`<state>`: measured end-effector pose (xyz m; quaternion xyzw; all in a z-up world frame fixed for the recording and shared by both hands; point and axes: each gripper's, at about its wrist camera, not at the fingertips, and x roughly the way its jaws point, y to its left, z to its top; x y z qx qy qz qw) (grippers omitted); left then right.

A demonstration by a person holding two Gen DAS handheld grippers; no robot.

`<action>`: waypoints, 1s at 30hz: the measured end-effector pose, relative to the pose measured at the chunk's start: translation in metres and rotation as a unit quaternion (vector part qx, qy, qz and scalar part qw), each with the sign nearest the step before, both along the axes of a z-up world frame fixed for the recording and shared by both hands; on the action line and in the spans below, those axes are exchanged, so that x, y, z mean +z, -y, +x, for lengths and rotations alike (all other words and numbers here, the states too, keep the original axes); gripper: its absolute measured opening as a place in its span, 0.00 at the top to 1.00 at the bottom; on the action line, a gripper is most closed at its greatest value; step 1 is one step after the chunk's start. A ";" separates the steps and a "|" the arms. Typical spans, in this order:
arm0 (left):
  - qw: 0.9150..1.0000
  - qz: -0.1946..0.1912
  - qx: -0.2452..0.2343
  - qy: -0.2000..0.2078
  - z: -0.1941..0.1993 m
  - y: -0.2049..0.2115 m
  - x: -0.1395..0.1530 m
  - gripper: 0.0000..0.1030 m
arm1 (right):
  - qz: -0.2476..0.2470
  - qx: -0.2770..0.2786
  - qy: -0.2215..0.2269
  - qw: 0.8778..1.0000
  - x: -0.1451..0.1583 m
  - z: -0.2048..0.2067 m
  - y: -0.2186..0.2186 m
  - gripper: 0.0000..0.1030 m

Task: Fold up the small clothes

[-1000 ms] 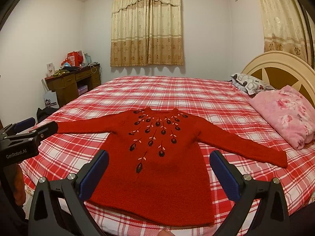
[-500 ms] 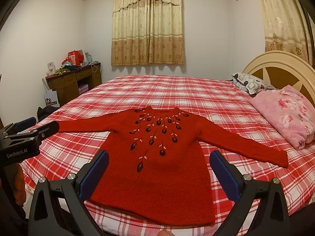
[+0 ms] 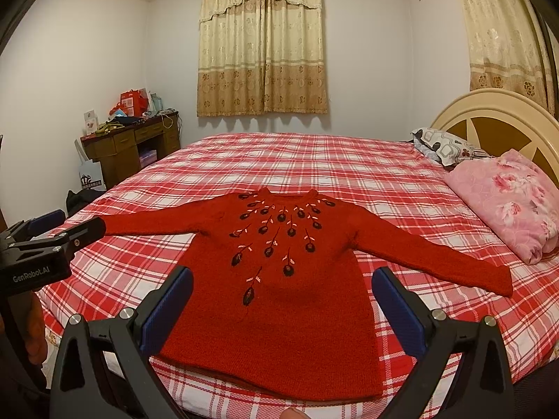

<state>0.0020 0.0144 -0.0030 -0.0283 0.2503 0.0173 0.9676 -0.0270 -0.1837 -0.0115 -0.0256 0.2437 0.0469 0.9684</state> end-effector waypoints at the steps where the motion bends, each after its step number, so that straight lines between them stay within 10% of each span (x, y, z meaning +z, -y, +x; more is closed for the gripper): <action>1: 1.000 0.000 0.000 0.000 0.000 0.000 0.000 0.00 | 0.000 0.000 0.000 1.000 0.000 0.000 0.000 0.01; 19: 1.000 0.004 -0.017 -0.020 0.013 0.005 -0.016 0.00 | 0.003 -0.001 -0.019 1.000 -0.016 0.014 0.010 0.01; 30: 0.997 0.040 -0.027 -0.063 0.073 0.009 -0.059 0.00 | 0.034 -0.091 -0.071 0.993 -0.055 0.066 0.098 0.01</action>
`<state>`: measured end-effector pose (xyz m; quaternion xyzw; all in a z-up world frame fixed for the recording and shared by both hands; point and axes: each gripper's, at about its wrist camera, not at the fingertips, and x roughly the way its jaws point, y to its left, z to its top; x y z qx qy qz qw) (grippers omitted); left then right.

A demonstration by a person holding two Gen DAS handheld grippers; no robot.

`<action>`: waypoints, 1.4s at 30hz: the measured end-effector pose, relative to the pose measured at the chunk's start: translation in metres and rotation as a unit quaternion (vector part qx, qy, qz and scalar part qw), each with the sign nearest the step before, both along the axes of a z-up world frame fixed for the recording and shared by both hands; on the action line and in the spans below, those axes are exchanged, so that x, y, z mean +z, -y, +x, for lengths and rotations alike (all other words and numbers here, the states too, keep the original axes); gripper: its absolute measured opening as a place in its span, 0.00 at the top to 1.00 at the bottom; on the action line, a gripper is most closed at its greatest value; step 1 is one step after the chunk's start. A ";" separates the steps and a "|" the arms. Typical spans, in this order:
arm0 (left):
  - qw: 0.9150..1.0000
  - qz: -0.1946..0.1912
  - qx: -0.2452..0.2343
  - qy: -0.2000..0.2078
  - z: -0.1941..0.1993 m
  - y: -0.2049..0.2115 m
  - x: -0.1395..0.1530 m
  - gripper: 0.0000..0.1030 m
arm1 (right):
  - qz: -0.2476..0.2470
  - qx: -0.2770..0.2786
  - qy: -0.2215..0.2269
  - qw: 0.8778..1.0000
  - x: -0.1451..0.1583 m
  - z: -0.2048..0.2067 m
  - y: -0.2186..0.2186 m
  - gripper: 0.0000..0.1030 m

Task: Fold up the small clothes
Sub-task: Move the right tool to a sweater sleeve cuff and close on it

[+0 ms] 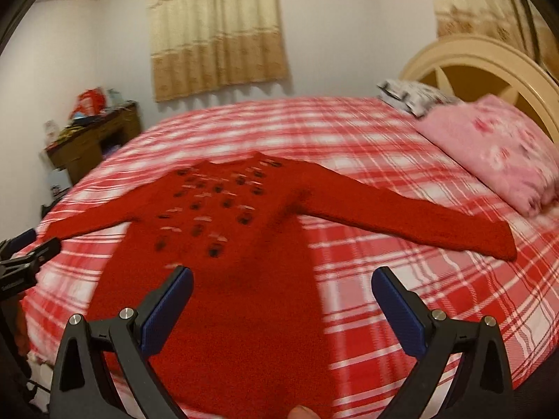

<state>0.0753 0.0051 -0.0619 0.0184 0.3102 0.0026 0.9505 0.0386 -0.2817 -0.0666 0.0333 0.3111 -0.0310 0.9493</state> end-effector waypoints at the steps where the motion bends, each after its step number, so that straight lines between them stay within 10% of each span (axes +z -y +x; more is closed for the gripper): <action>1: 1.000 0.002 -0.002 -0.005 0.005 0.002 -0.003 0.00 | -0.001 -0.011 -0.006 1.000 -0.004 0.005 0.010 0.01; 28: 0.997 0.049 0.008 -0.052 0.119 0.004 -0.047 0.00 | -0.011 -0.244 -0.094 0.965 -0.031 0.063 0.258 0.02; 34: 0.997 0.051 0.026 -0.060 0.128 -0.009 -0.054 0.00 | -0.006 -0.273 -0.114 0.955 -0.040 0.066 0.293 0.11; 42: 0.997 0.044 0.027 -0.061 0.130 -0.014 -0.055 0.00 | 0.033 -0.259 -0.141 0.955 -0.054 0.071 0.307 0.55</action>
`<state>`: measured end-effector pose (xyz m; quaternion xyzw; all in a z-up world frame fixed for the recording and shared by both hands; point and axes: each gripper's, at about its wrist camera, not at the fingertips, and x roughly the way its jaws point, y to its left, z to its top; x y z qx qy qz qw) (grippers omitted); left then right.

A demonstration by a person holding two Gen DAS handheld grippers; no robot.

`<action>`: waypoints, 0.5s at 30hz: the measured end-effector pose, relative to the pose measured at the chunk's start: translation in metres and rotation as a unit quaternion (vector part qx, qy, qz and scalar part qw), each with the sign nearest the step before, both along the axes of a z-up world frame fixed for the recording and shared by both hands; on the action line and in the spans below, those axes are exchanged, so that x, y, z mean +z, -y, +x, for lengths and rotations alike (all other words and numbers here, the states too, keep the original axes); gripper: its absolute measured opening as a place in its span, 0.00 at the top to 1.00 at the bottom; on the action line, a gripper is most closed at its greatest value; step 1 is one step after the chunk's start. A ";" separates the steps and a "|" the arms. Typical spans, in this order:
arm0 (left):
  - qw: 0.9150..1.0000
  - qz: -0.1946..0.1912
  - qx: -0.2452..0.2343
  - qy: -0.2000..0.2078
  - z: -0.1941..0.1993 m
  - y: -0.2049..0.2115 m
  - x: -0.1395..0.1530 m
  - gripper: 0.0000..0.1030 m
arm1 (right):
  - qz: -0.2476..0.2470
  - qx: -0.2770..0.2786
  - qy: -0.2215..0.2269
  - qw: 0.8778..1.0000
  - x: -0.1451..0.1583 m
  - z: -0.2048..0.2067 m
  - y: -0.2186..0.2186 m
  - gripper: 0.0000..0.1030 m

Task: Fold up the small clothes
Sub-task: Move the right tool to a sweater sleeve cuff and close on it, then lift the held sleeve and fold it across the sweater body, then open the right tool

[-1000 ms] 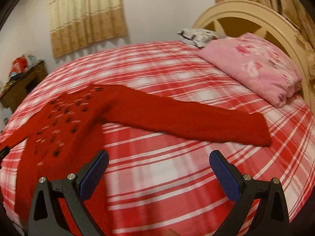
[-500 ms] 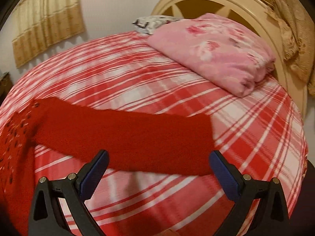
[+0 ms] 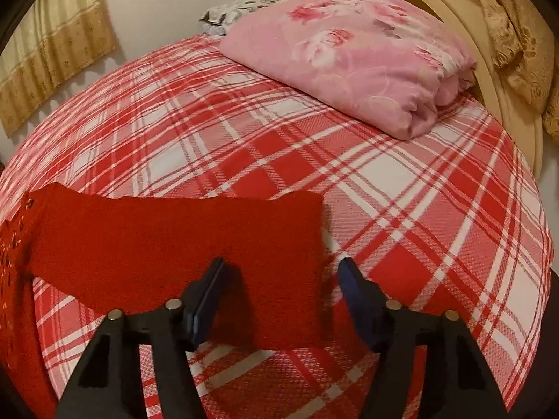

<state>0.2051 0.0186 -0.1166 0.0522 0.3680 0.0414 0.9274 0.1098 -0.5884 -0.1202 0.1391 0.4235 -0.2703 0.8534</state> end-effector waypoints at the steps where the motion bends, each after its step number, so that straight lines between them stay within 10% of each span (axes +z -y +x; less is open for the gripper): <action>1: 1.000 -0.001 0.000 -0.001 0.000 -0.001 0.000 0.00 | 0.005 0.012 0.004 1.000 0.000 0.002 -0.002 0.59; 5: 1.000 -0.006 0.003 0.000 -0.001 -0.006 0.001 0.00 | 0.001 0.031 0.000 1.000 0.000 0.009 -0.011 0.83; 15: 1.000 -0.011 0.021 0.017 -0.008 -0.033 0.013 0.00 | 0.011 0.052 0.059 0.997 0.040 0.015 -0.025 0.91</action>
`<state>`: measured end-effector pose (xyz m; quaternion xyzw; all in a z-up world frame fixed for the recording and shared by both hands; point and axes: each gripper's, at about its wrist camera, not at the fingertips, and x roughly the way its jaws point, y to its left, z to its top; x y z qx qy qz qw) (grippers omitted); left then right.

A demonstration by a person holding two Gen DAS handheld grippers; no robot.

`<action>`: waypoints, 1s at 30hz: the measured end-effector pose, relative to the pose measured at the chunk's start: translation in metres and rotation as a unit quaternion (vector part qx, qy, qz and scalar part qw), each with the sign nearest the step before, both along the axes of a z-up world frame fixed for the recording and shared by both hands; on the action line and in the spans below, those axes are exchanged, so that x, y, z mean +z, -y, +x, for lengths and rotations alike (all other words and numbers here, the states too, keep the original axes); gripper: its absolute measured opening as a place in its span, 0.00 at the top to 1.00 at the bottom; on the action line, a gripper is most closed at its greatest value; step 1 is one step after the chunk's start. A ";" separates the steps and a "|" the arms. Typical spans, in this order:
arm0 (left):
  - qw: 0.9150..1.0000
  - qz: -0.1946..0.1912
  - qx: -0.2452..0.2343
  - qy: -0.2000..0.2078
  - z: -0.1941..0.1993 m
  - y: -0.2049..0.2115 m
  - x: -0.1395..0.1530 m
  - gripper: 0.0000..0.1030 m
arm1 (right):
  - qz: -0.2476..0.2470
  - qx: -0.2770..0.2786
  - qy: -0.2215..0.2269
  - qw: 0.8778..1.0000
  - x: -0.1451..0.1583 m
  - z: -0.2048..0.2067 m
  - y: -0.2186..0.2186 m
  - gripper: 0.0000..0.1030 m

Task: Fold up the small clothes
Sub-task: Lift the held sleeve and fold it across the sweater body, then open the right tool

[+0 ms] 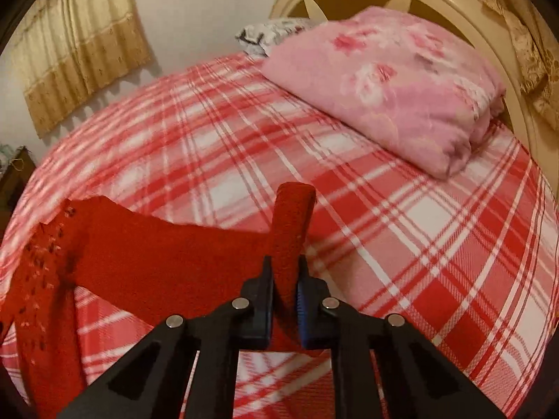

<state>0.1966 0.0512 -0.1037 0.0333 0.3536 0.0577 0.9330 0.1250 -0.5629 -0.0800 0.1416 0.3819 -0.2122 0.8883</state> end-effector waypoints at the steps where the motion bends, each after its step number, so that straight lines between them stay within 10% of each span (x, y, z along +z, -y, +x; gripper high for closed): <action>1: 1.000 -0.001 0.004 0.001 0.000 -0.004 0.000 0.00 | -0.002 0.005 0.006 1.000 0.007 0.001 -0.004 0.91; 30: 0.997 -0.025 0.066 0.018 -0.021 -0.081 -0.005 0.00 | -0.042 0.189 0.125 0.973 0.181 0.059 -0.186 0.91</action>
